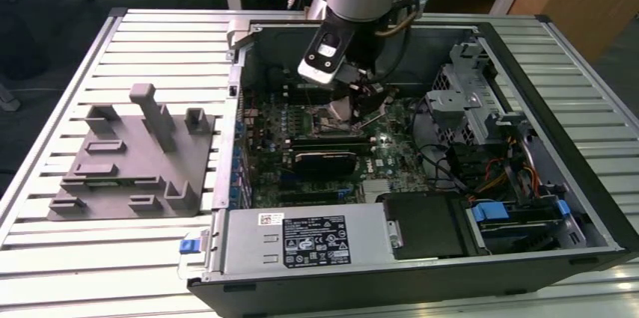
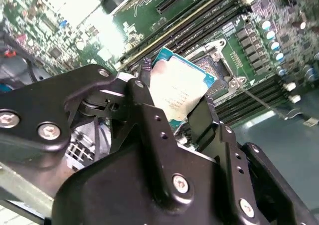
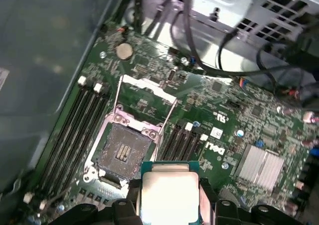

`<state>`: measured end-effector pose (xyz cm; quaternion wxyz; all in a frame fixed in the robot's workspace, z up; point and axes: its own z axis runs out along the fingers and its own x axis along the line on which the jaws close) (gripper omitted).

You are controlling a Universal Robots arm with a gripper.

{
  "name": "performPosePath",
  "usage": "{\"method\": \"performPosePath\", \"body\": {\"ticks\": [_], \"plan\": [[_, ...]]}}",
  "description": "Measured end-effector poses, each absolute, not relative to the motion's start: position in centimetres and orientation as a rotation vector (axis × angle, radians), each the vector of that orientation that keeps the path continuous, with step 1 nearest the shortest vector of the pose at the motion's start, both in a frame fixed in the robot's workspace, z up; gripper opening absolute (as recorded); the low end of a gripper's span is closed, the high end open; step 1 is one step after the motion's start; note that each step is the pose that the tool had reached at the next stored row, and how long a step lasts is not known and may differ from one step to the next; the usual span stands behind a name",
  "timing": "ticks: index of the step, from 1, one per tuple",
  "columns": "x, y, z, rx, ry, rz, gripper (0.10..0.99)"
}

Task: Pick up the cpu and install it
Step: 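Place the cpu into insertion slot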

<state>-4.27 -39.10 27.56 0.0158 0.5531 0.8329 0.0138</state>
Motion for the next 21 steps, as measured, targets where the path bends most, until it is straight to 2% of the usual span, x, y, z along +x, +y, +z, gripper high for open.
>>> {"method": "performPosePath", "body": {"ticks": [21], "plan": [[-4.27,-39.11,27.33,2.230,2.160,0.031,0.541]]}}
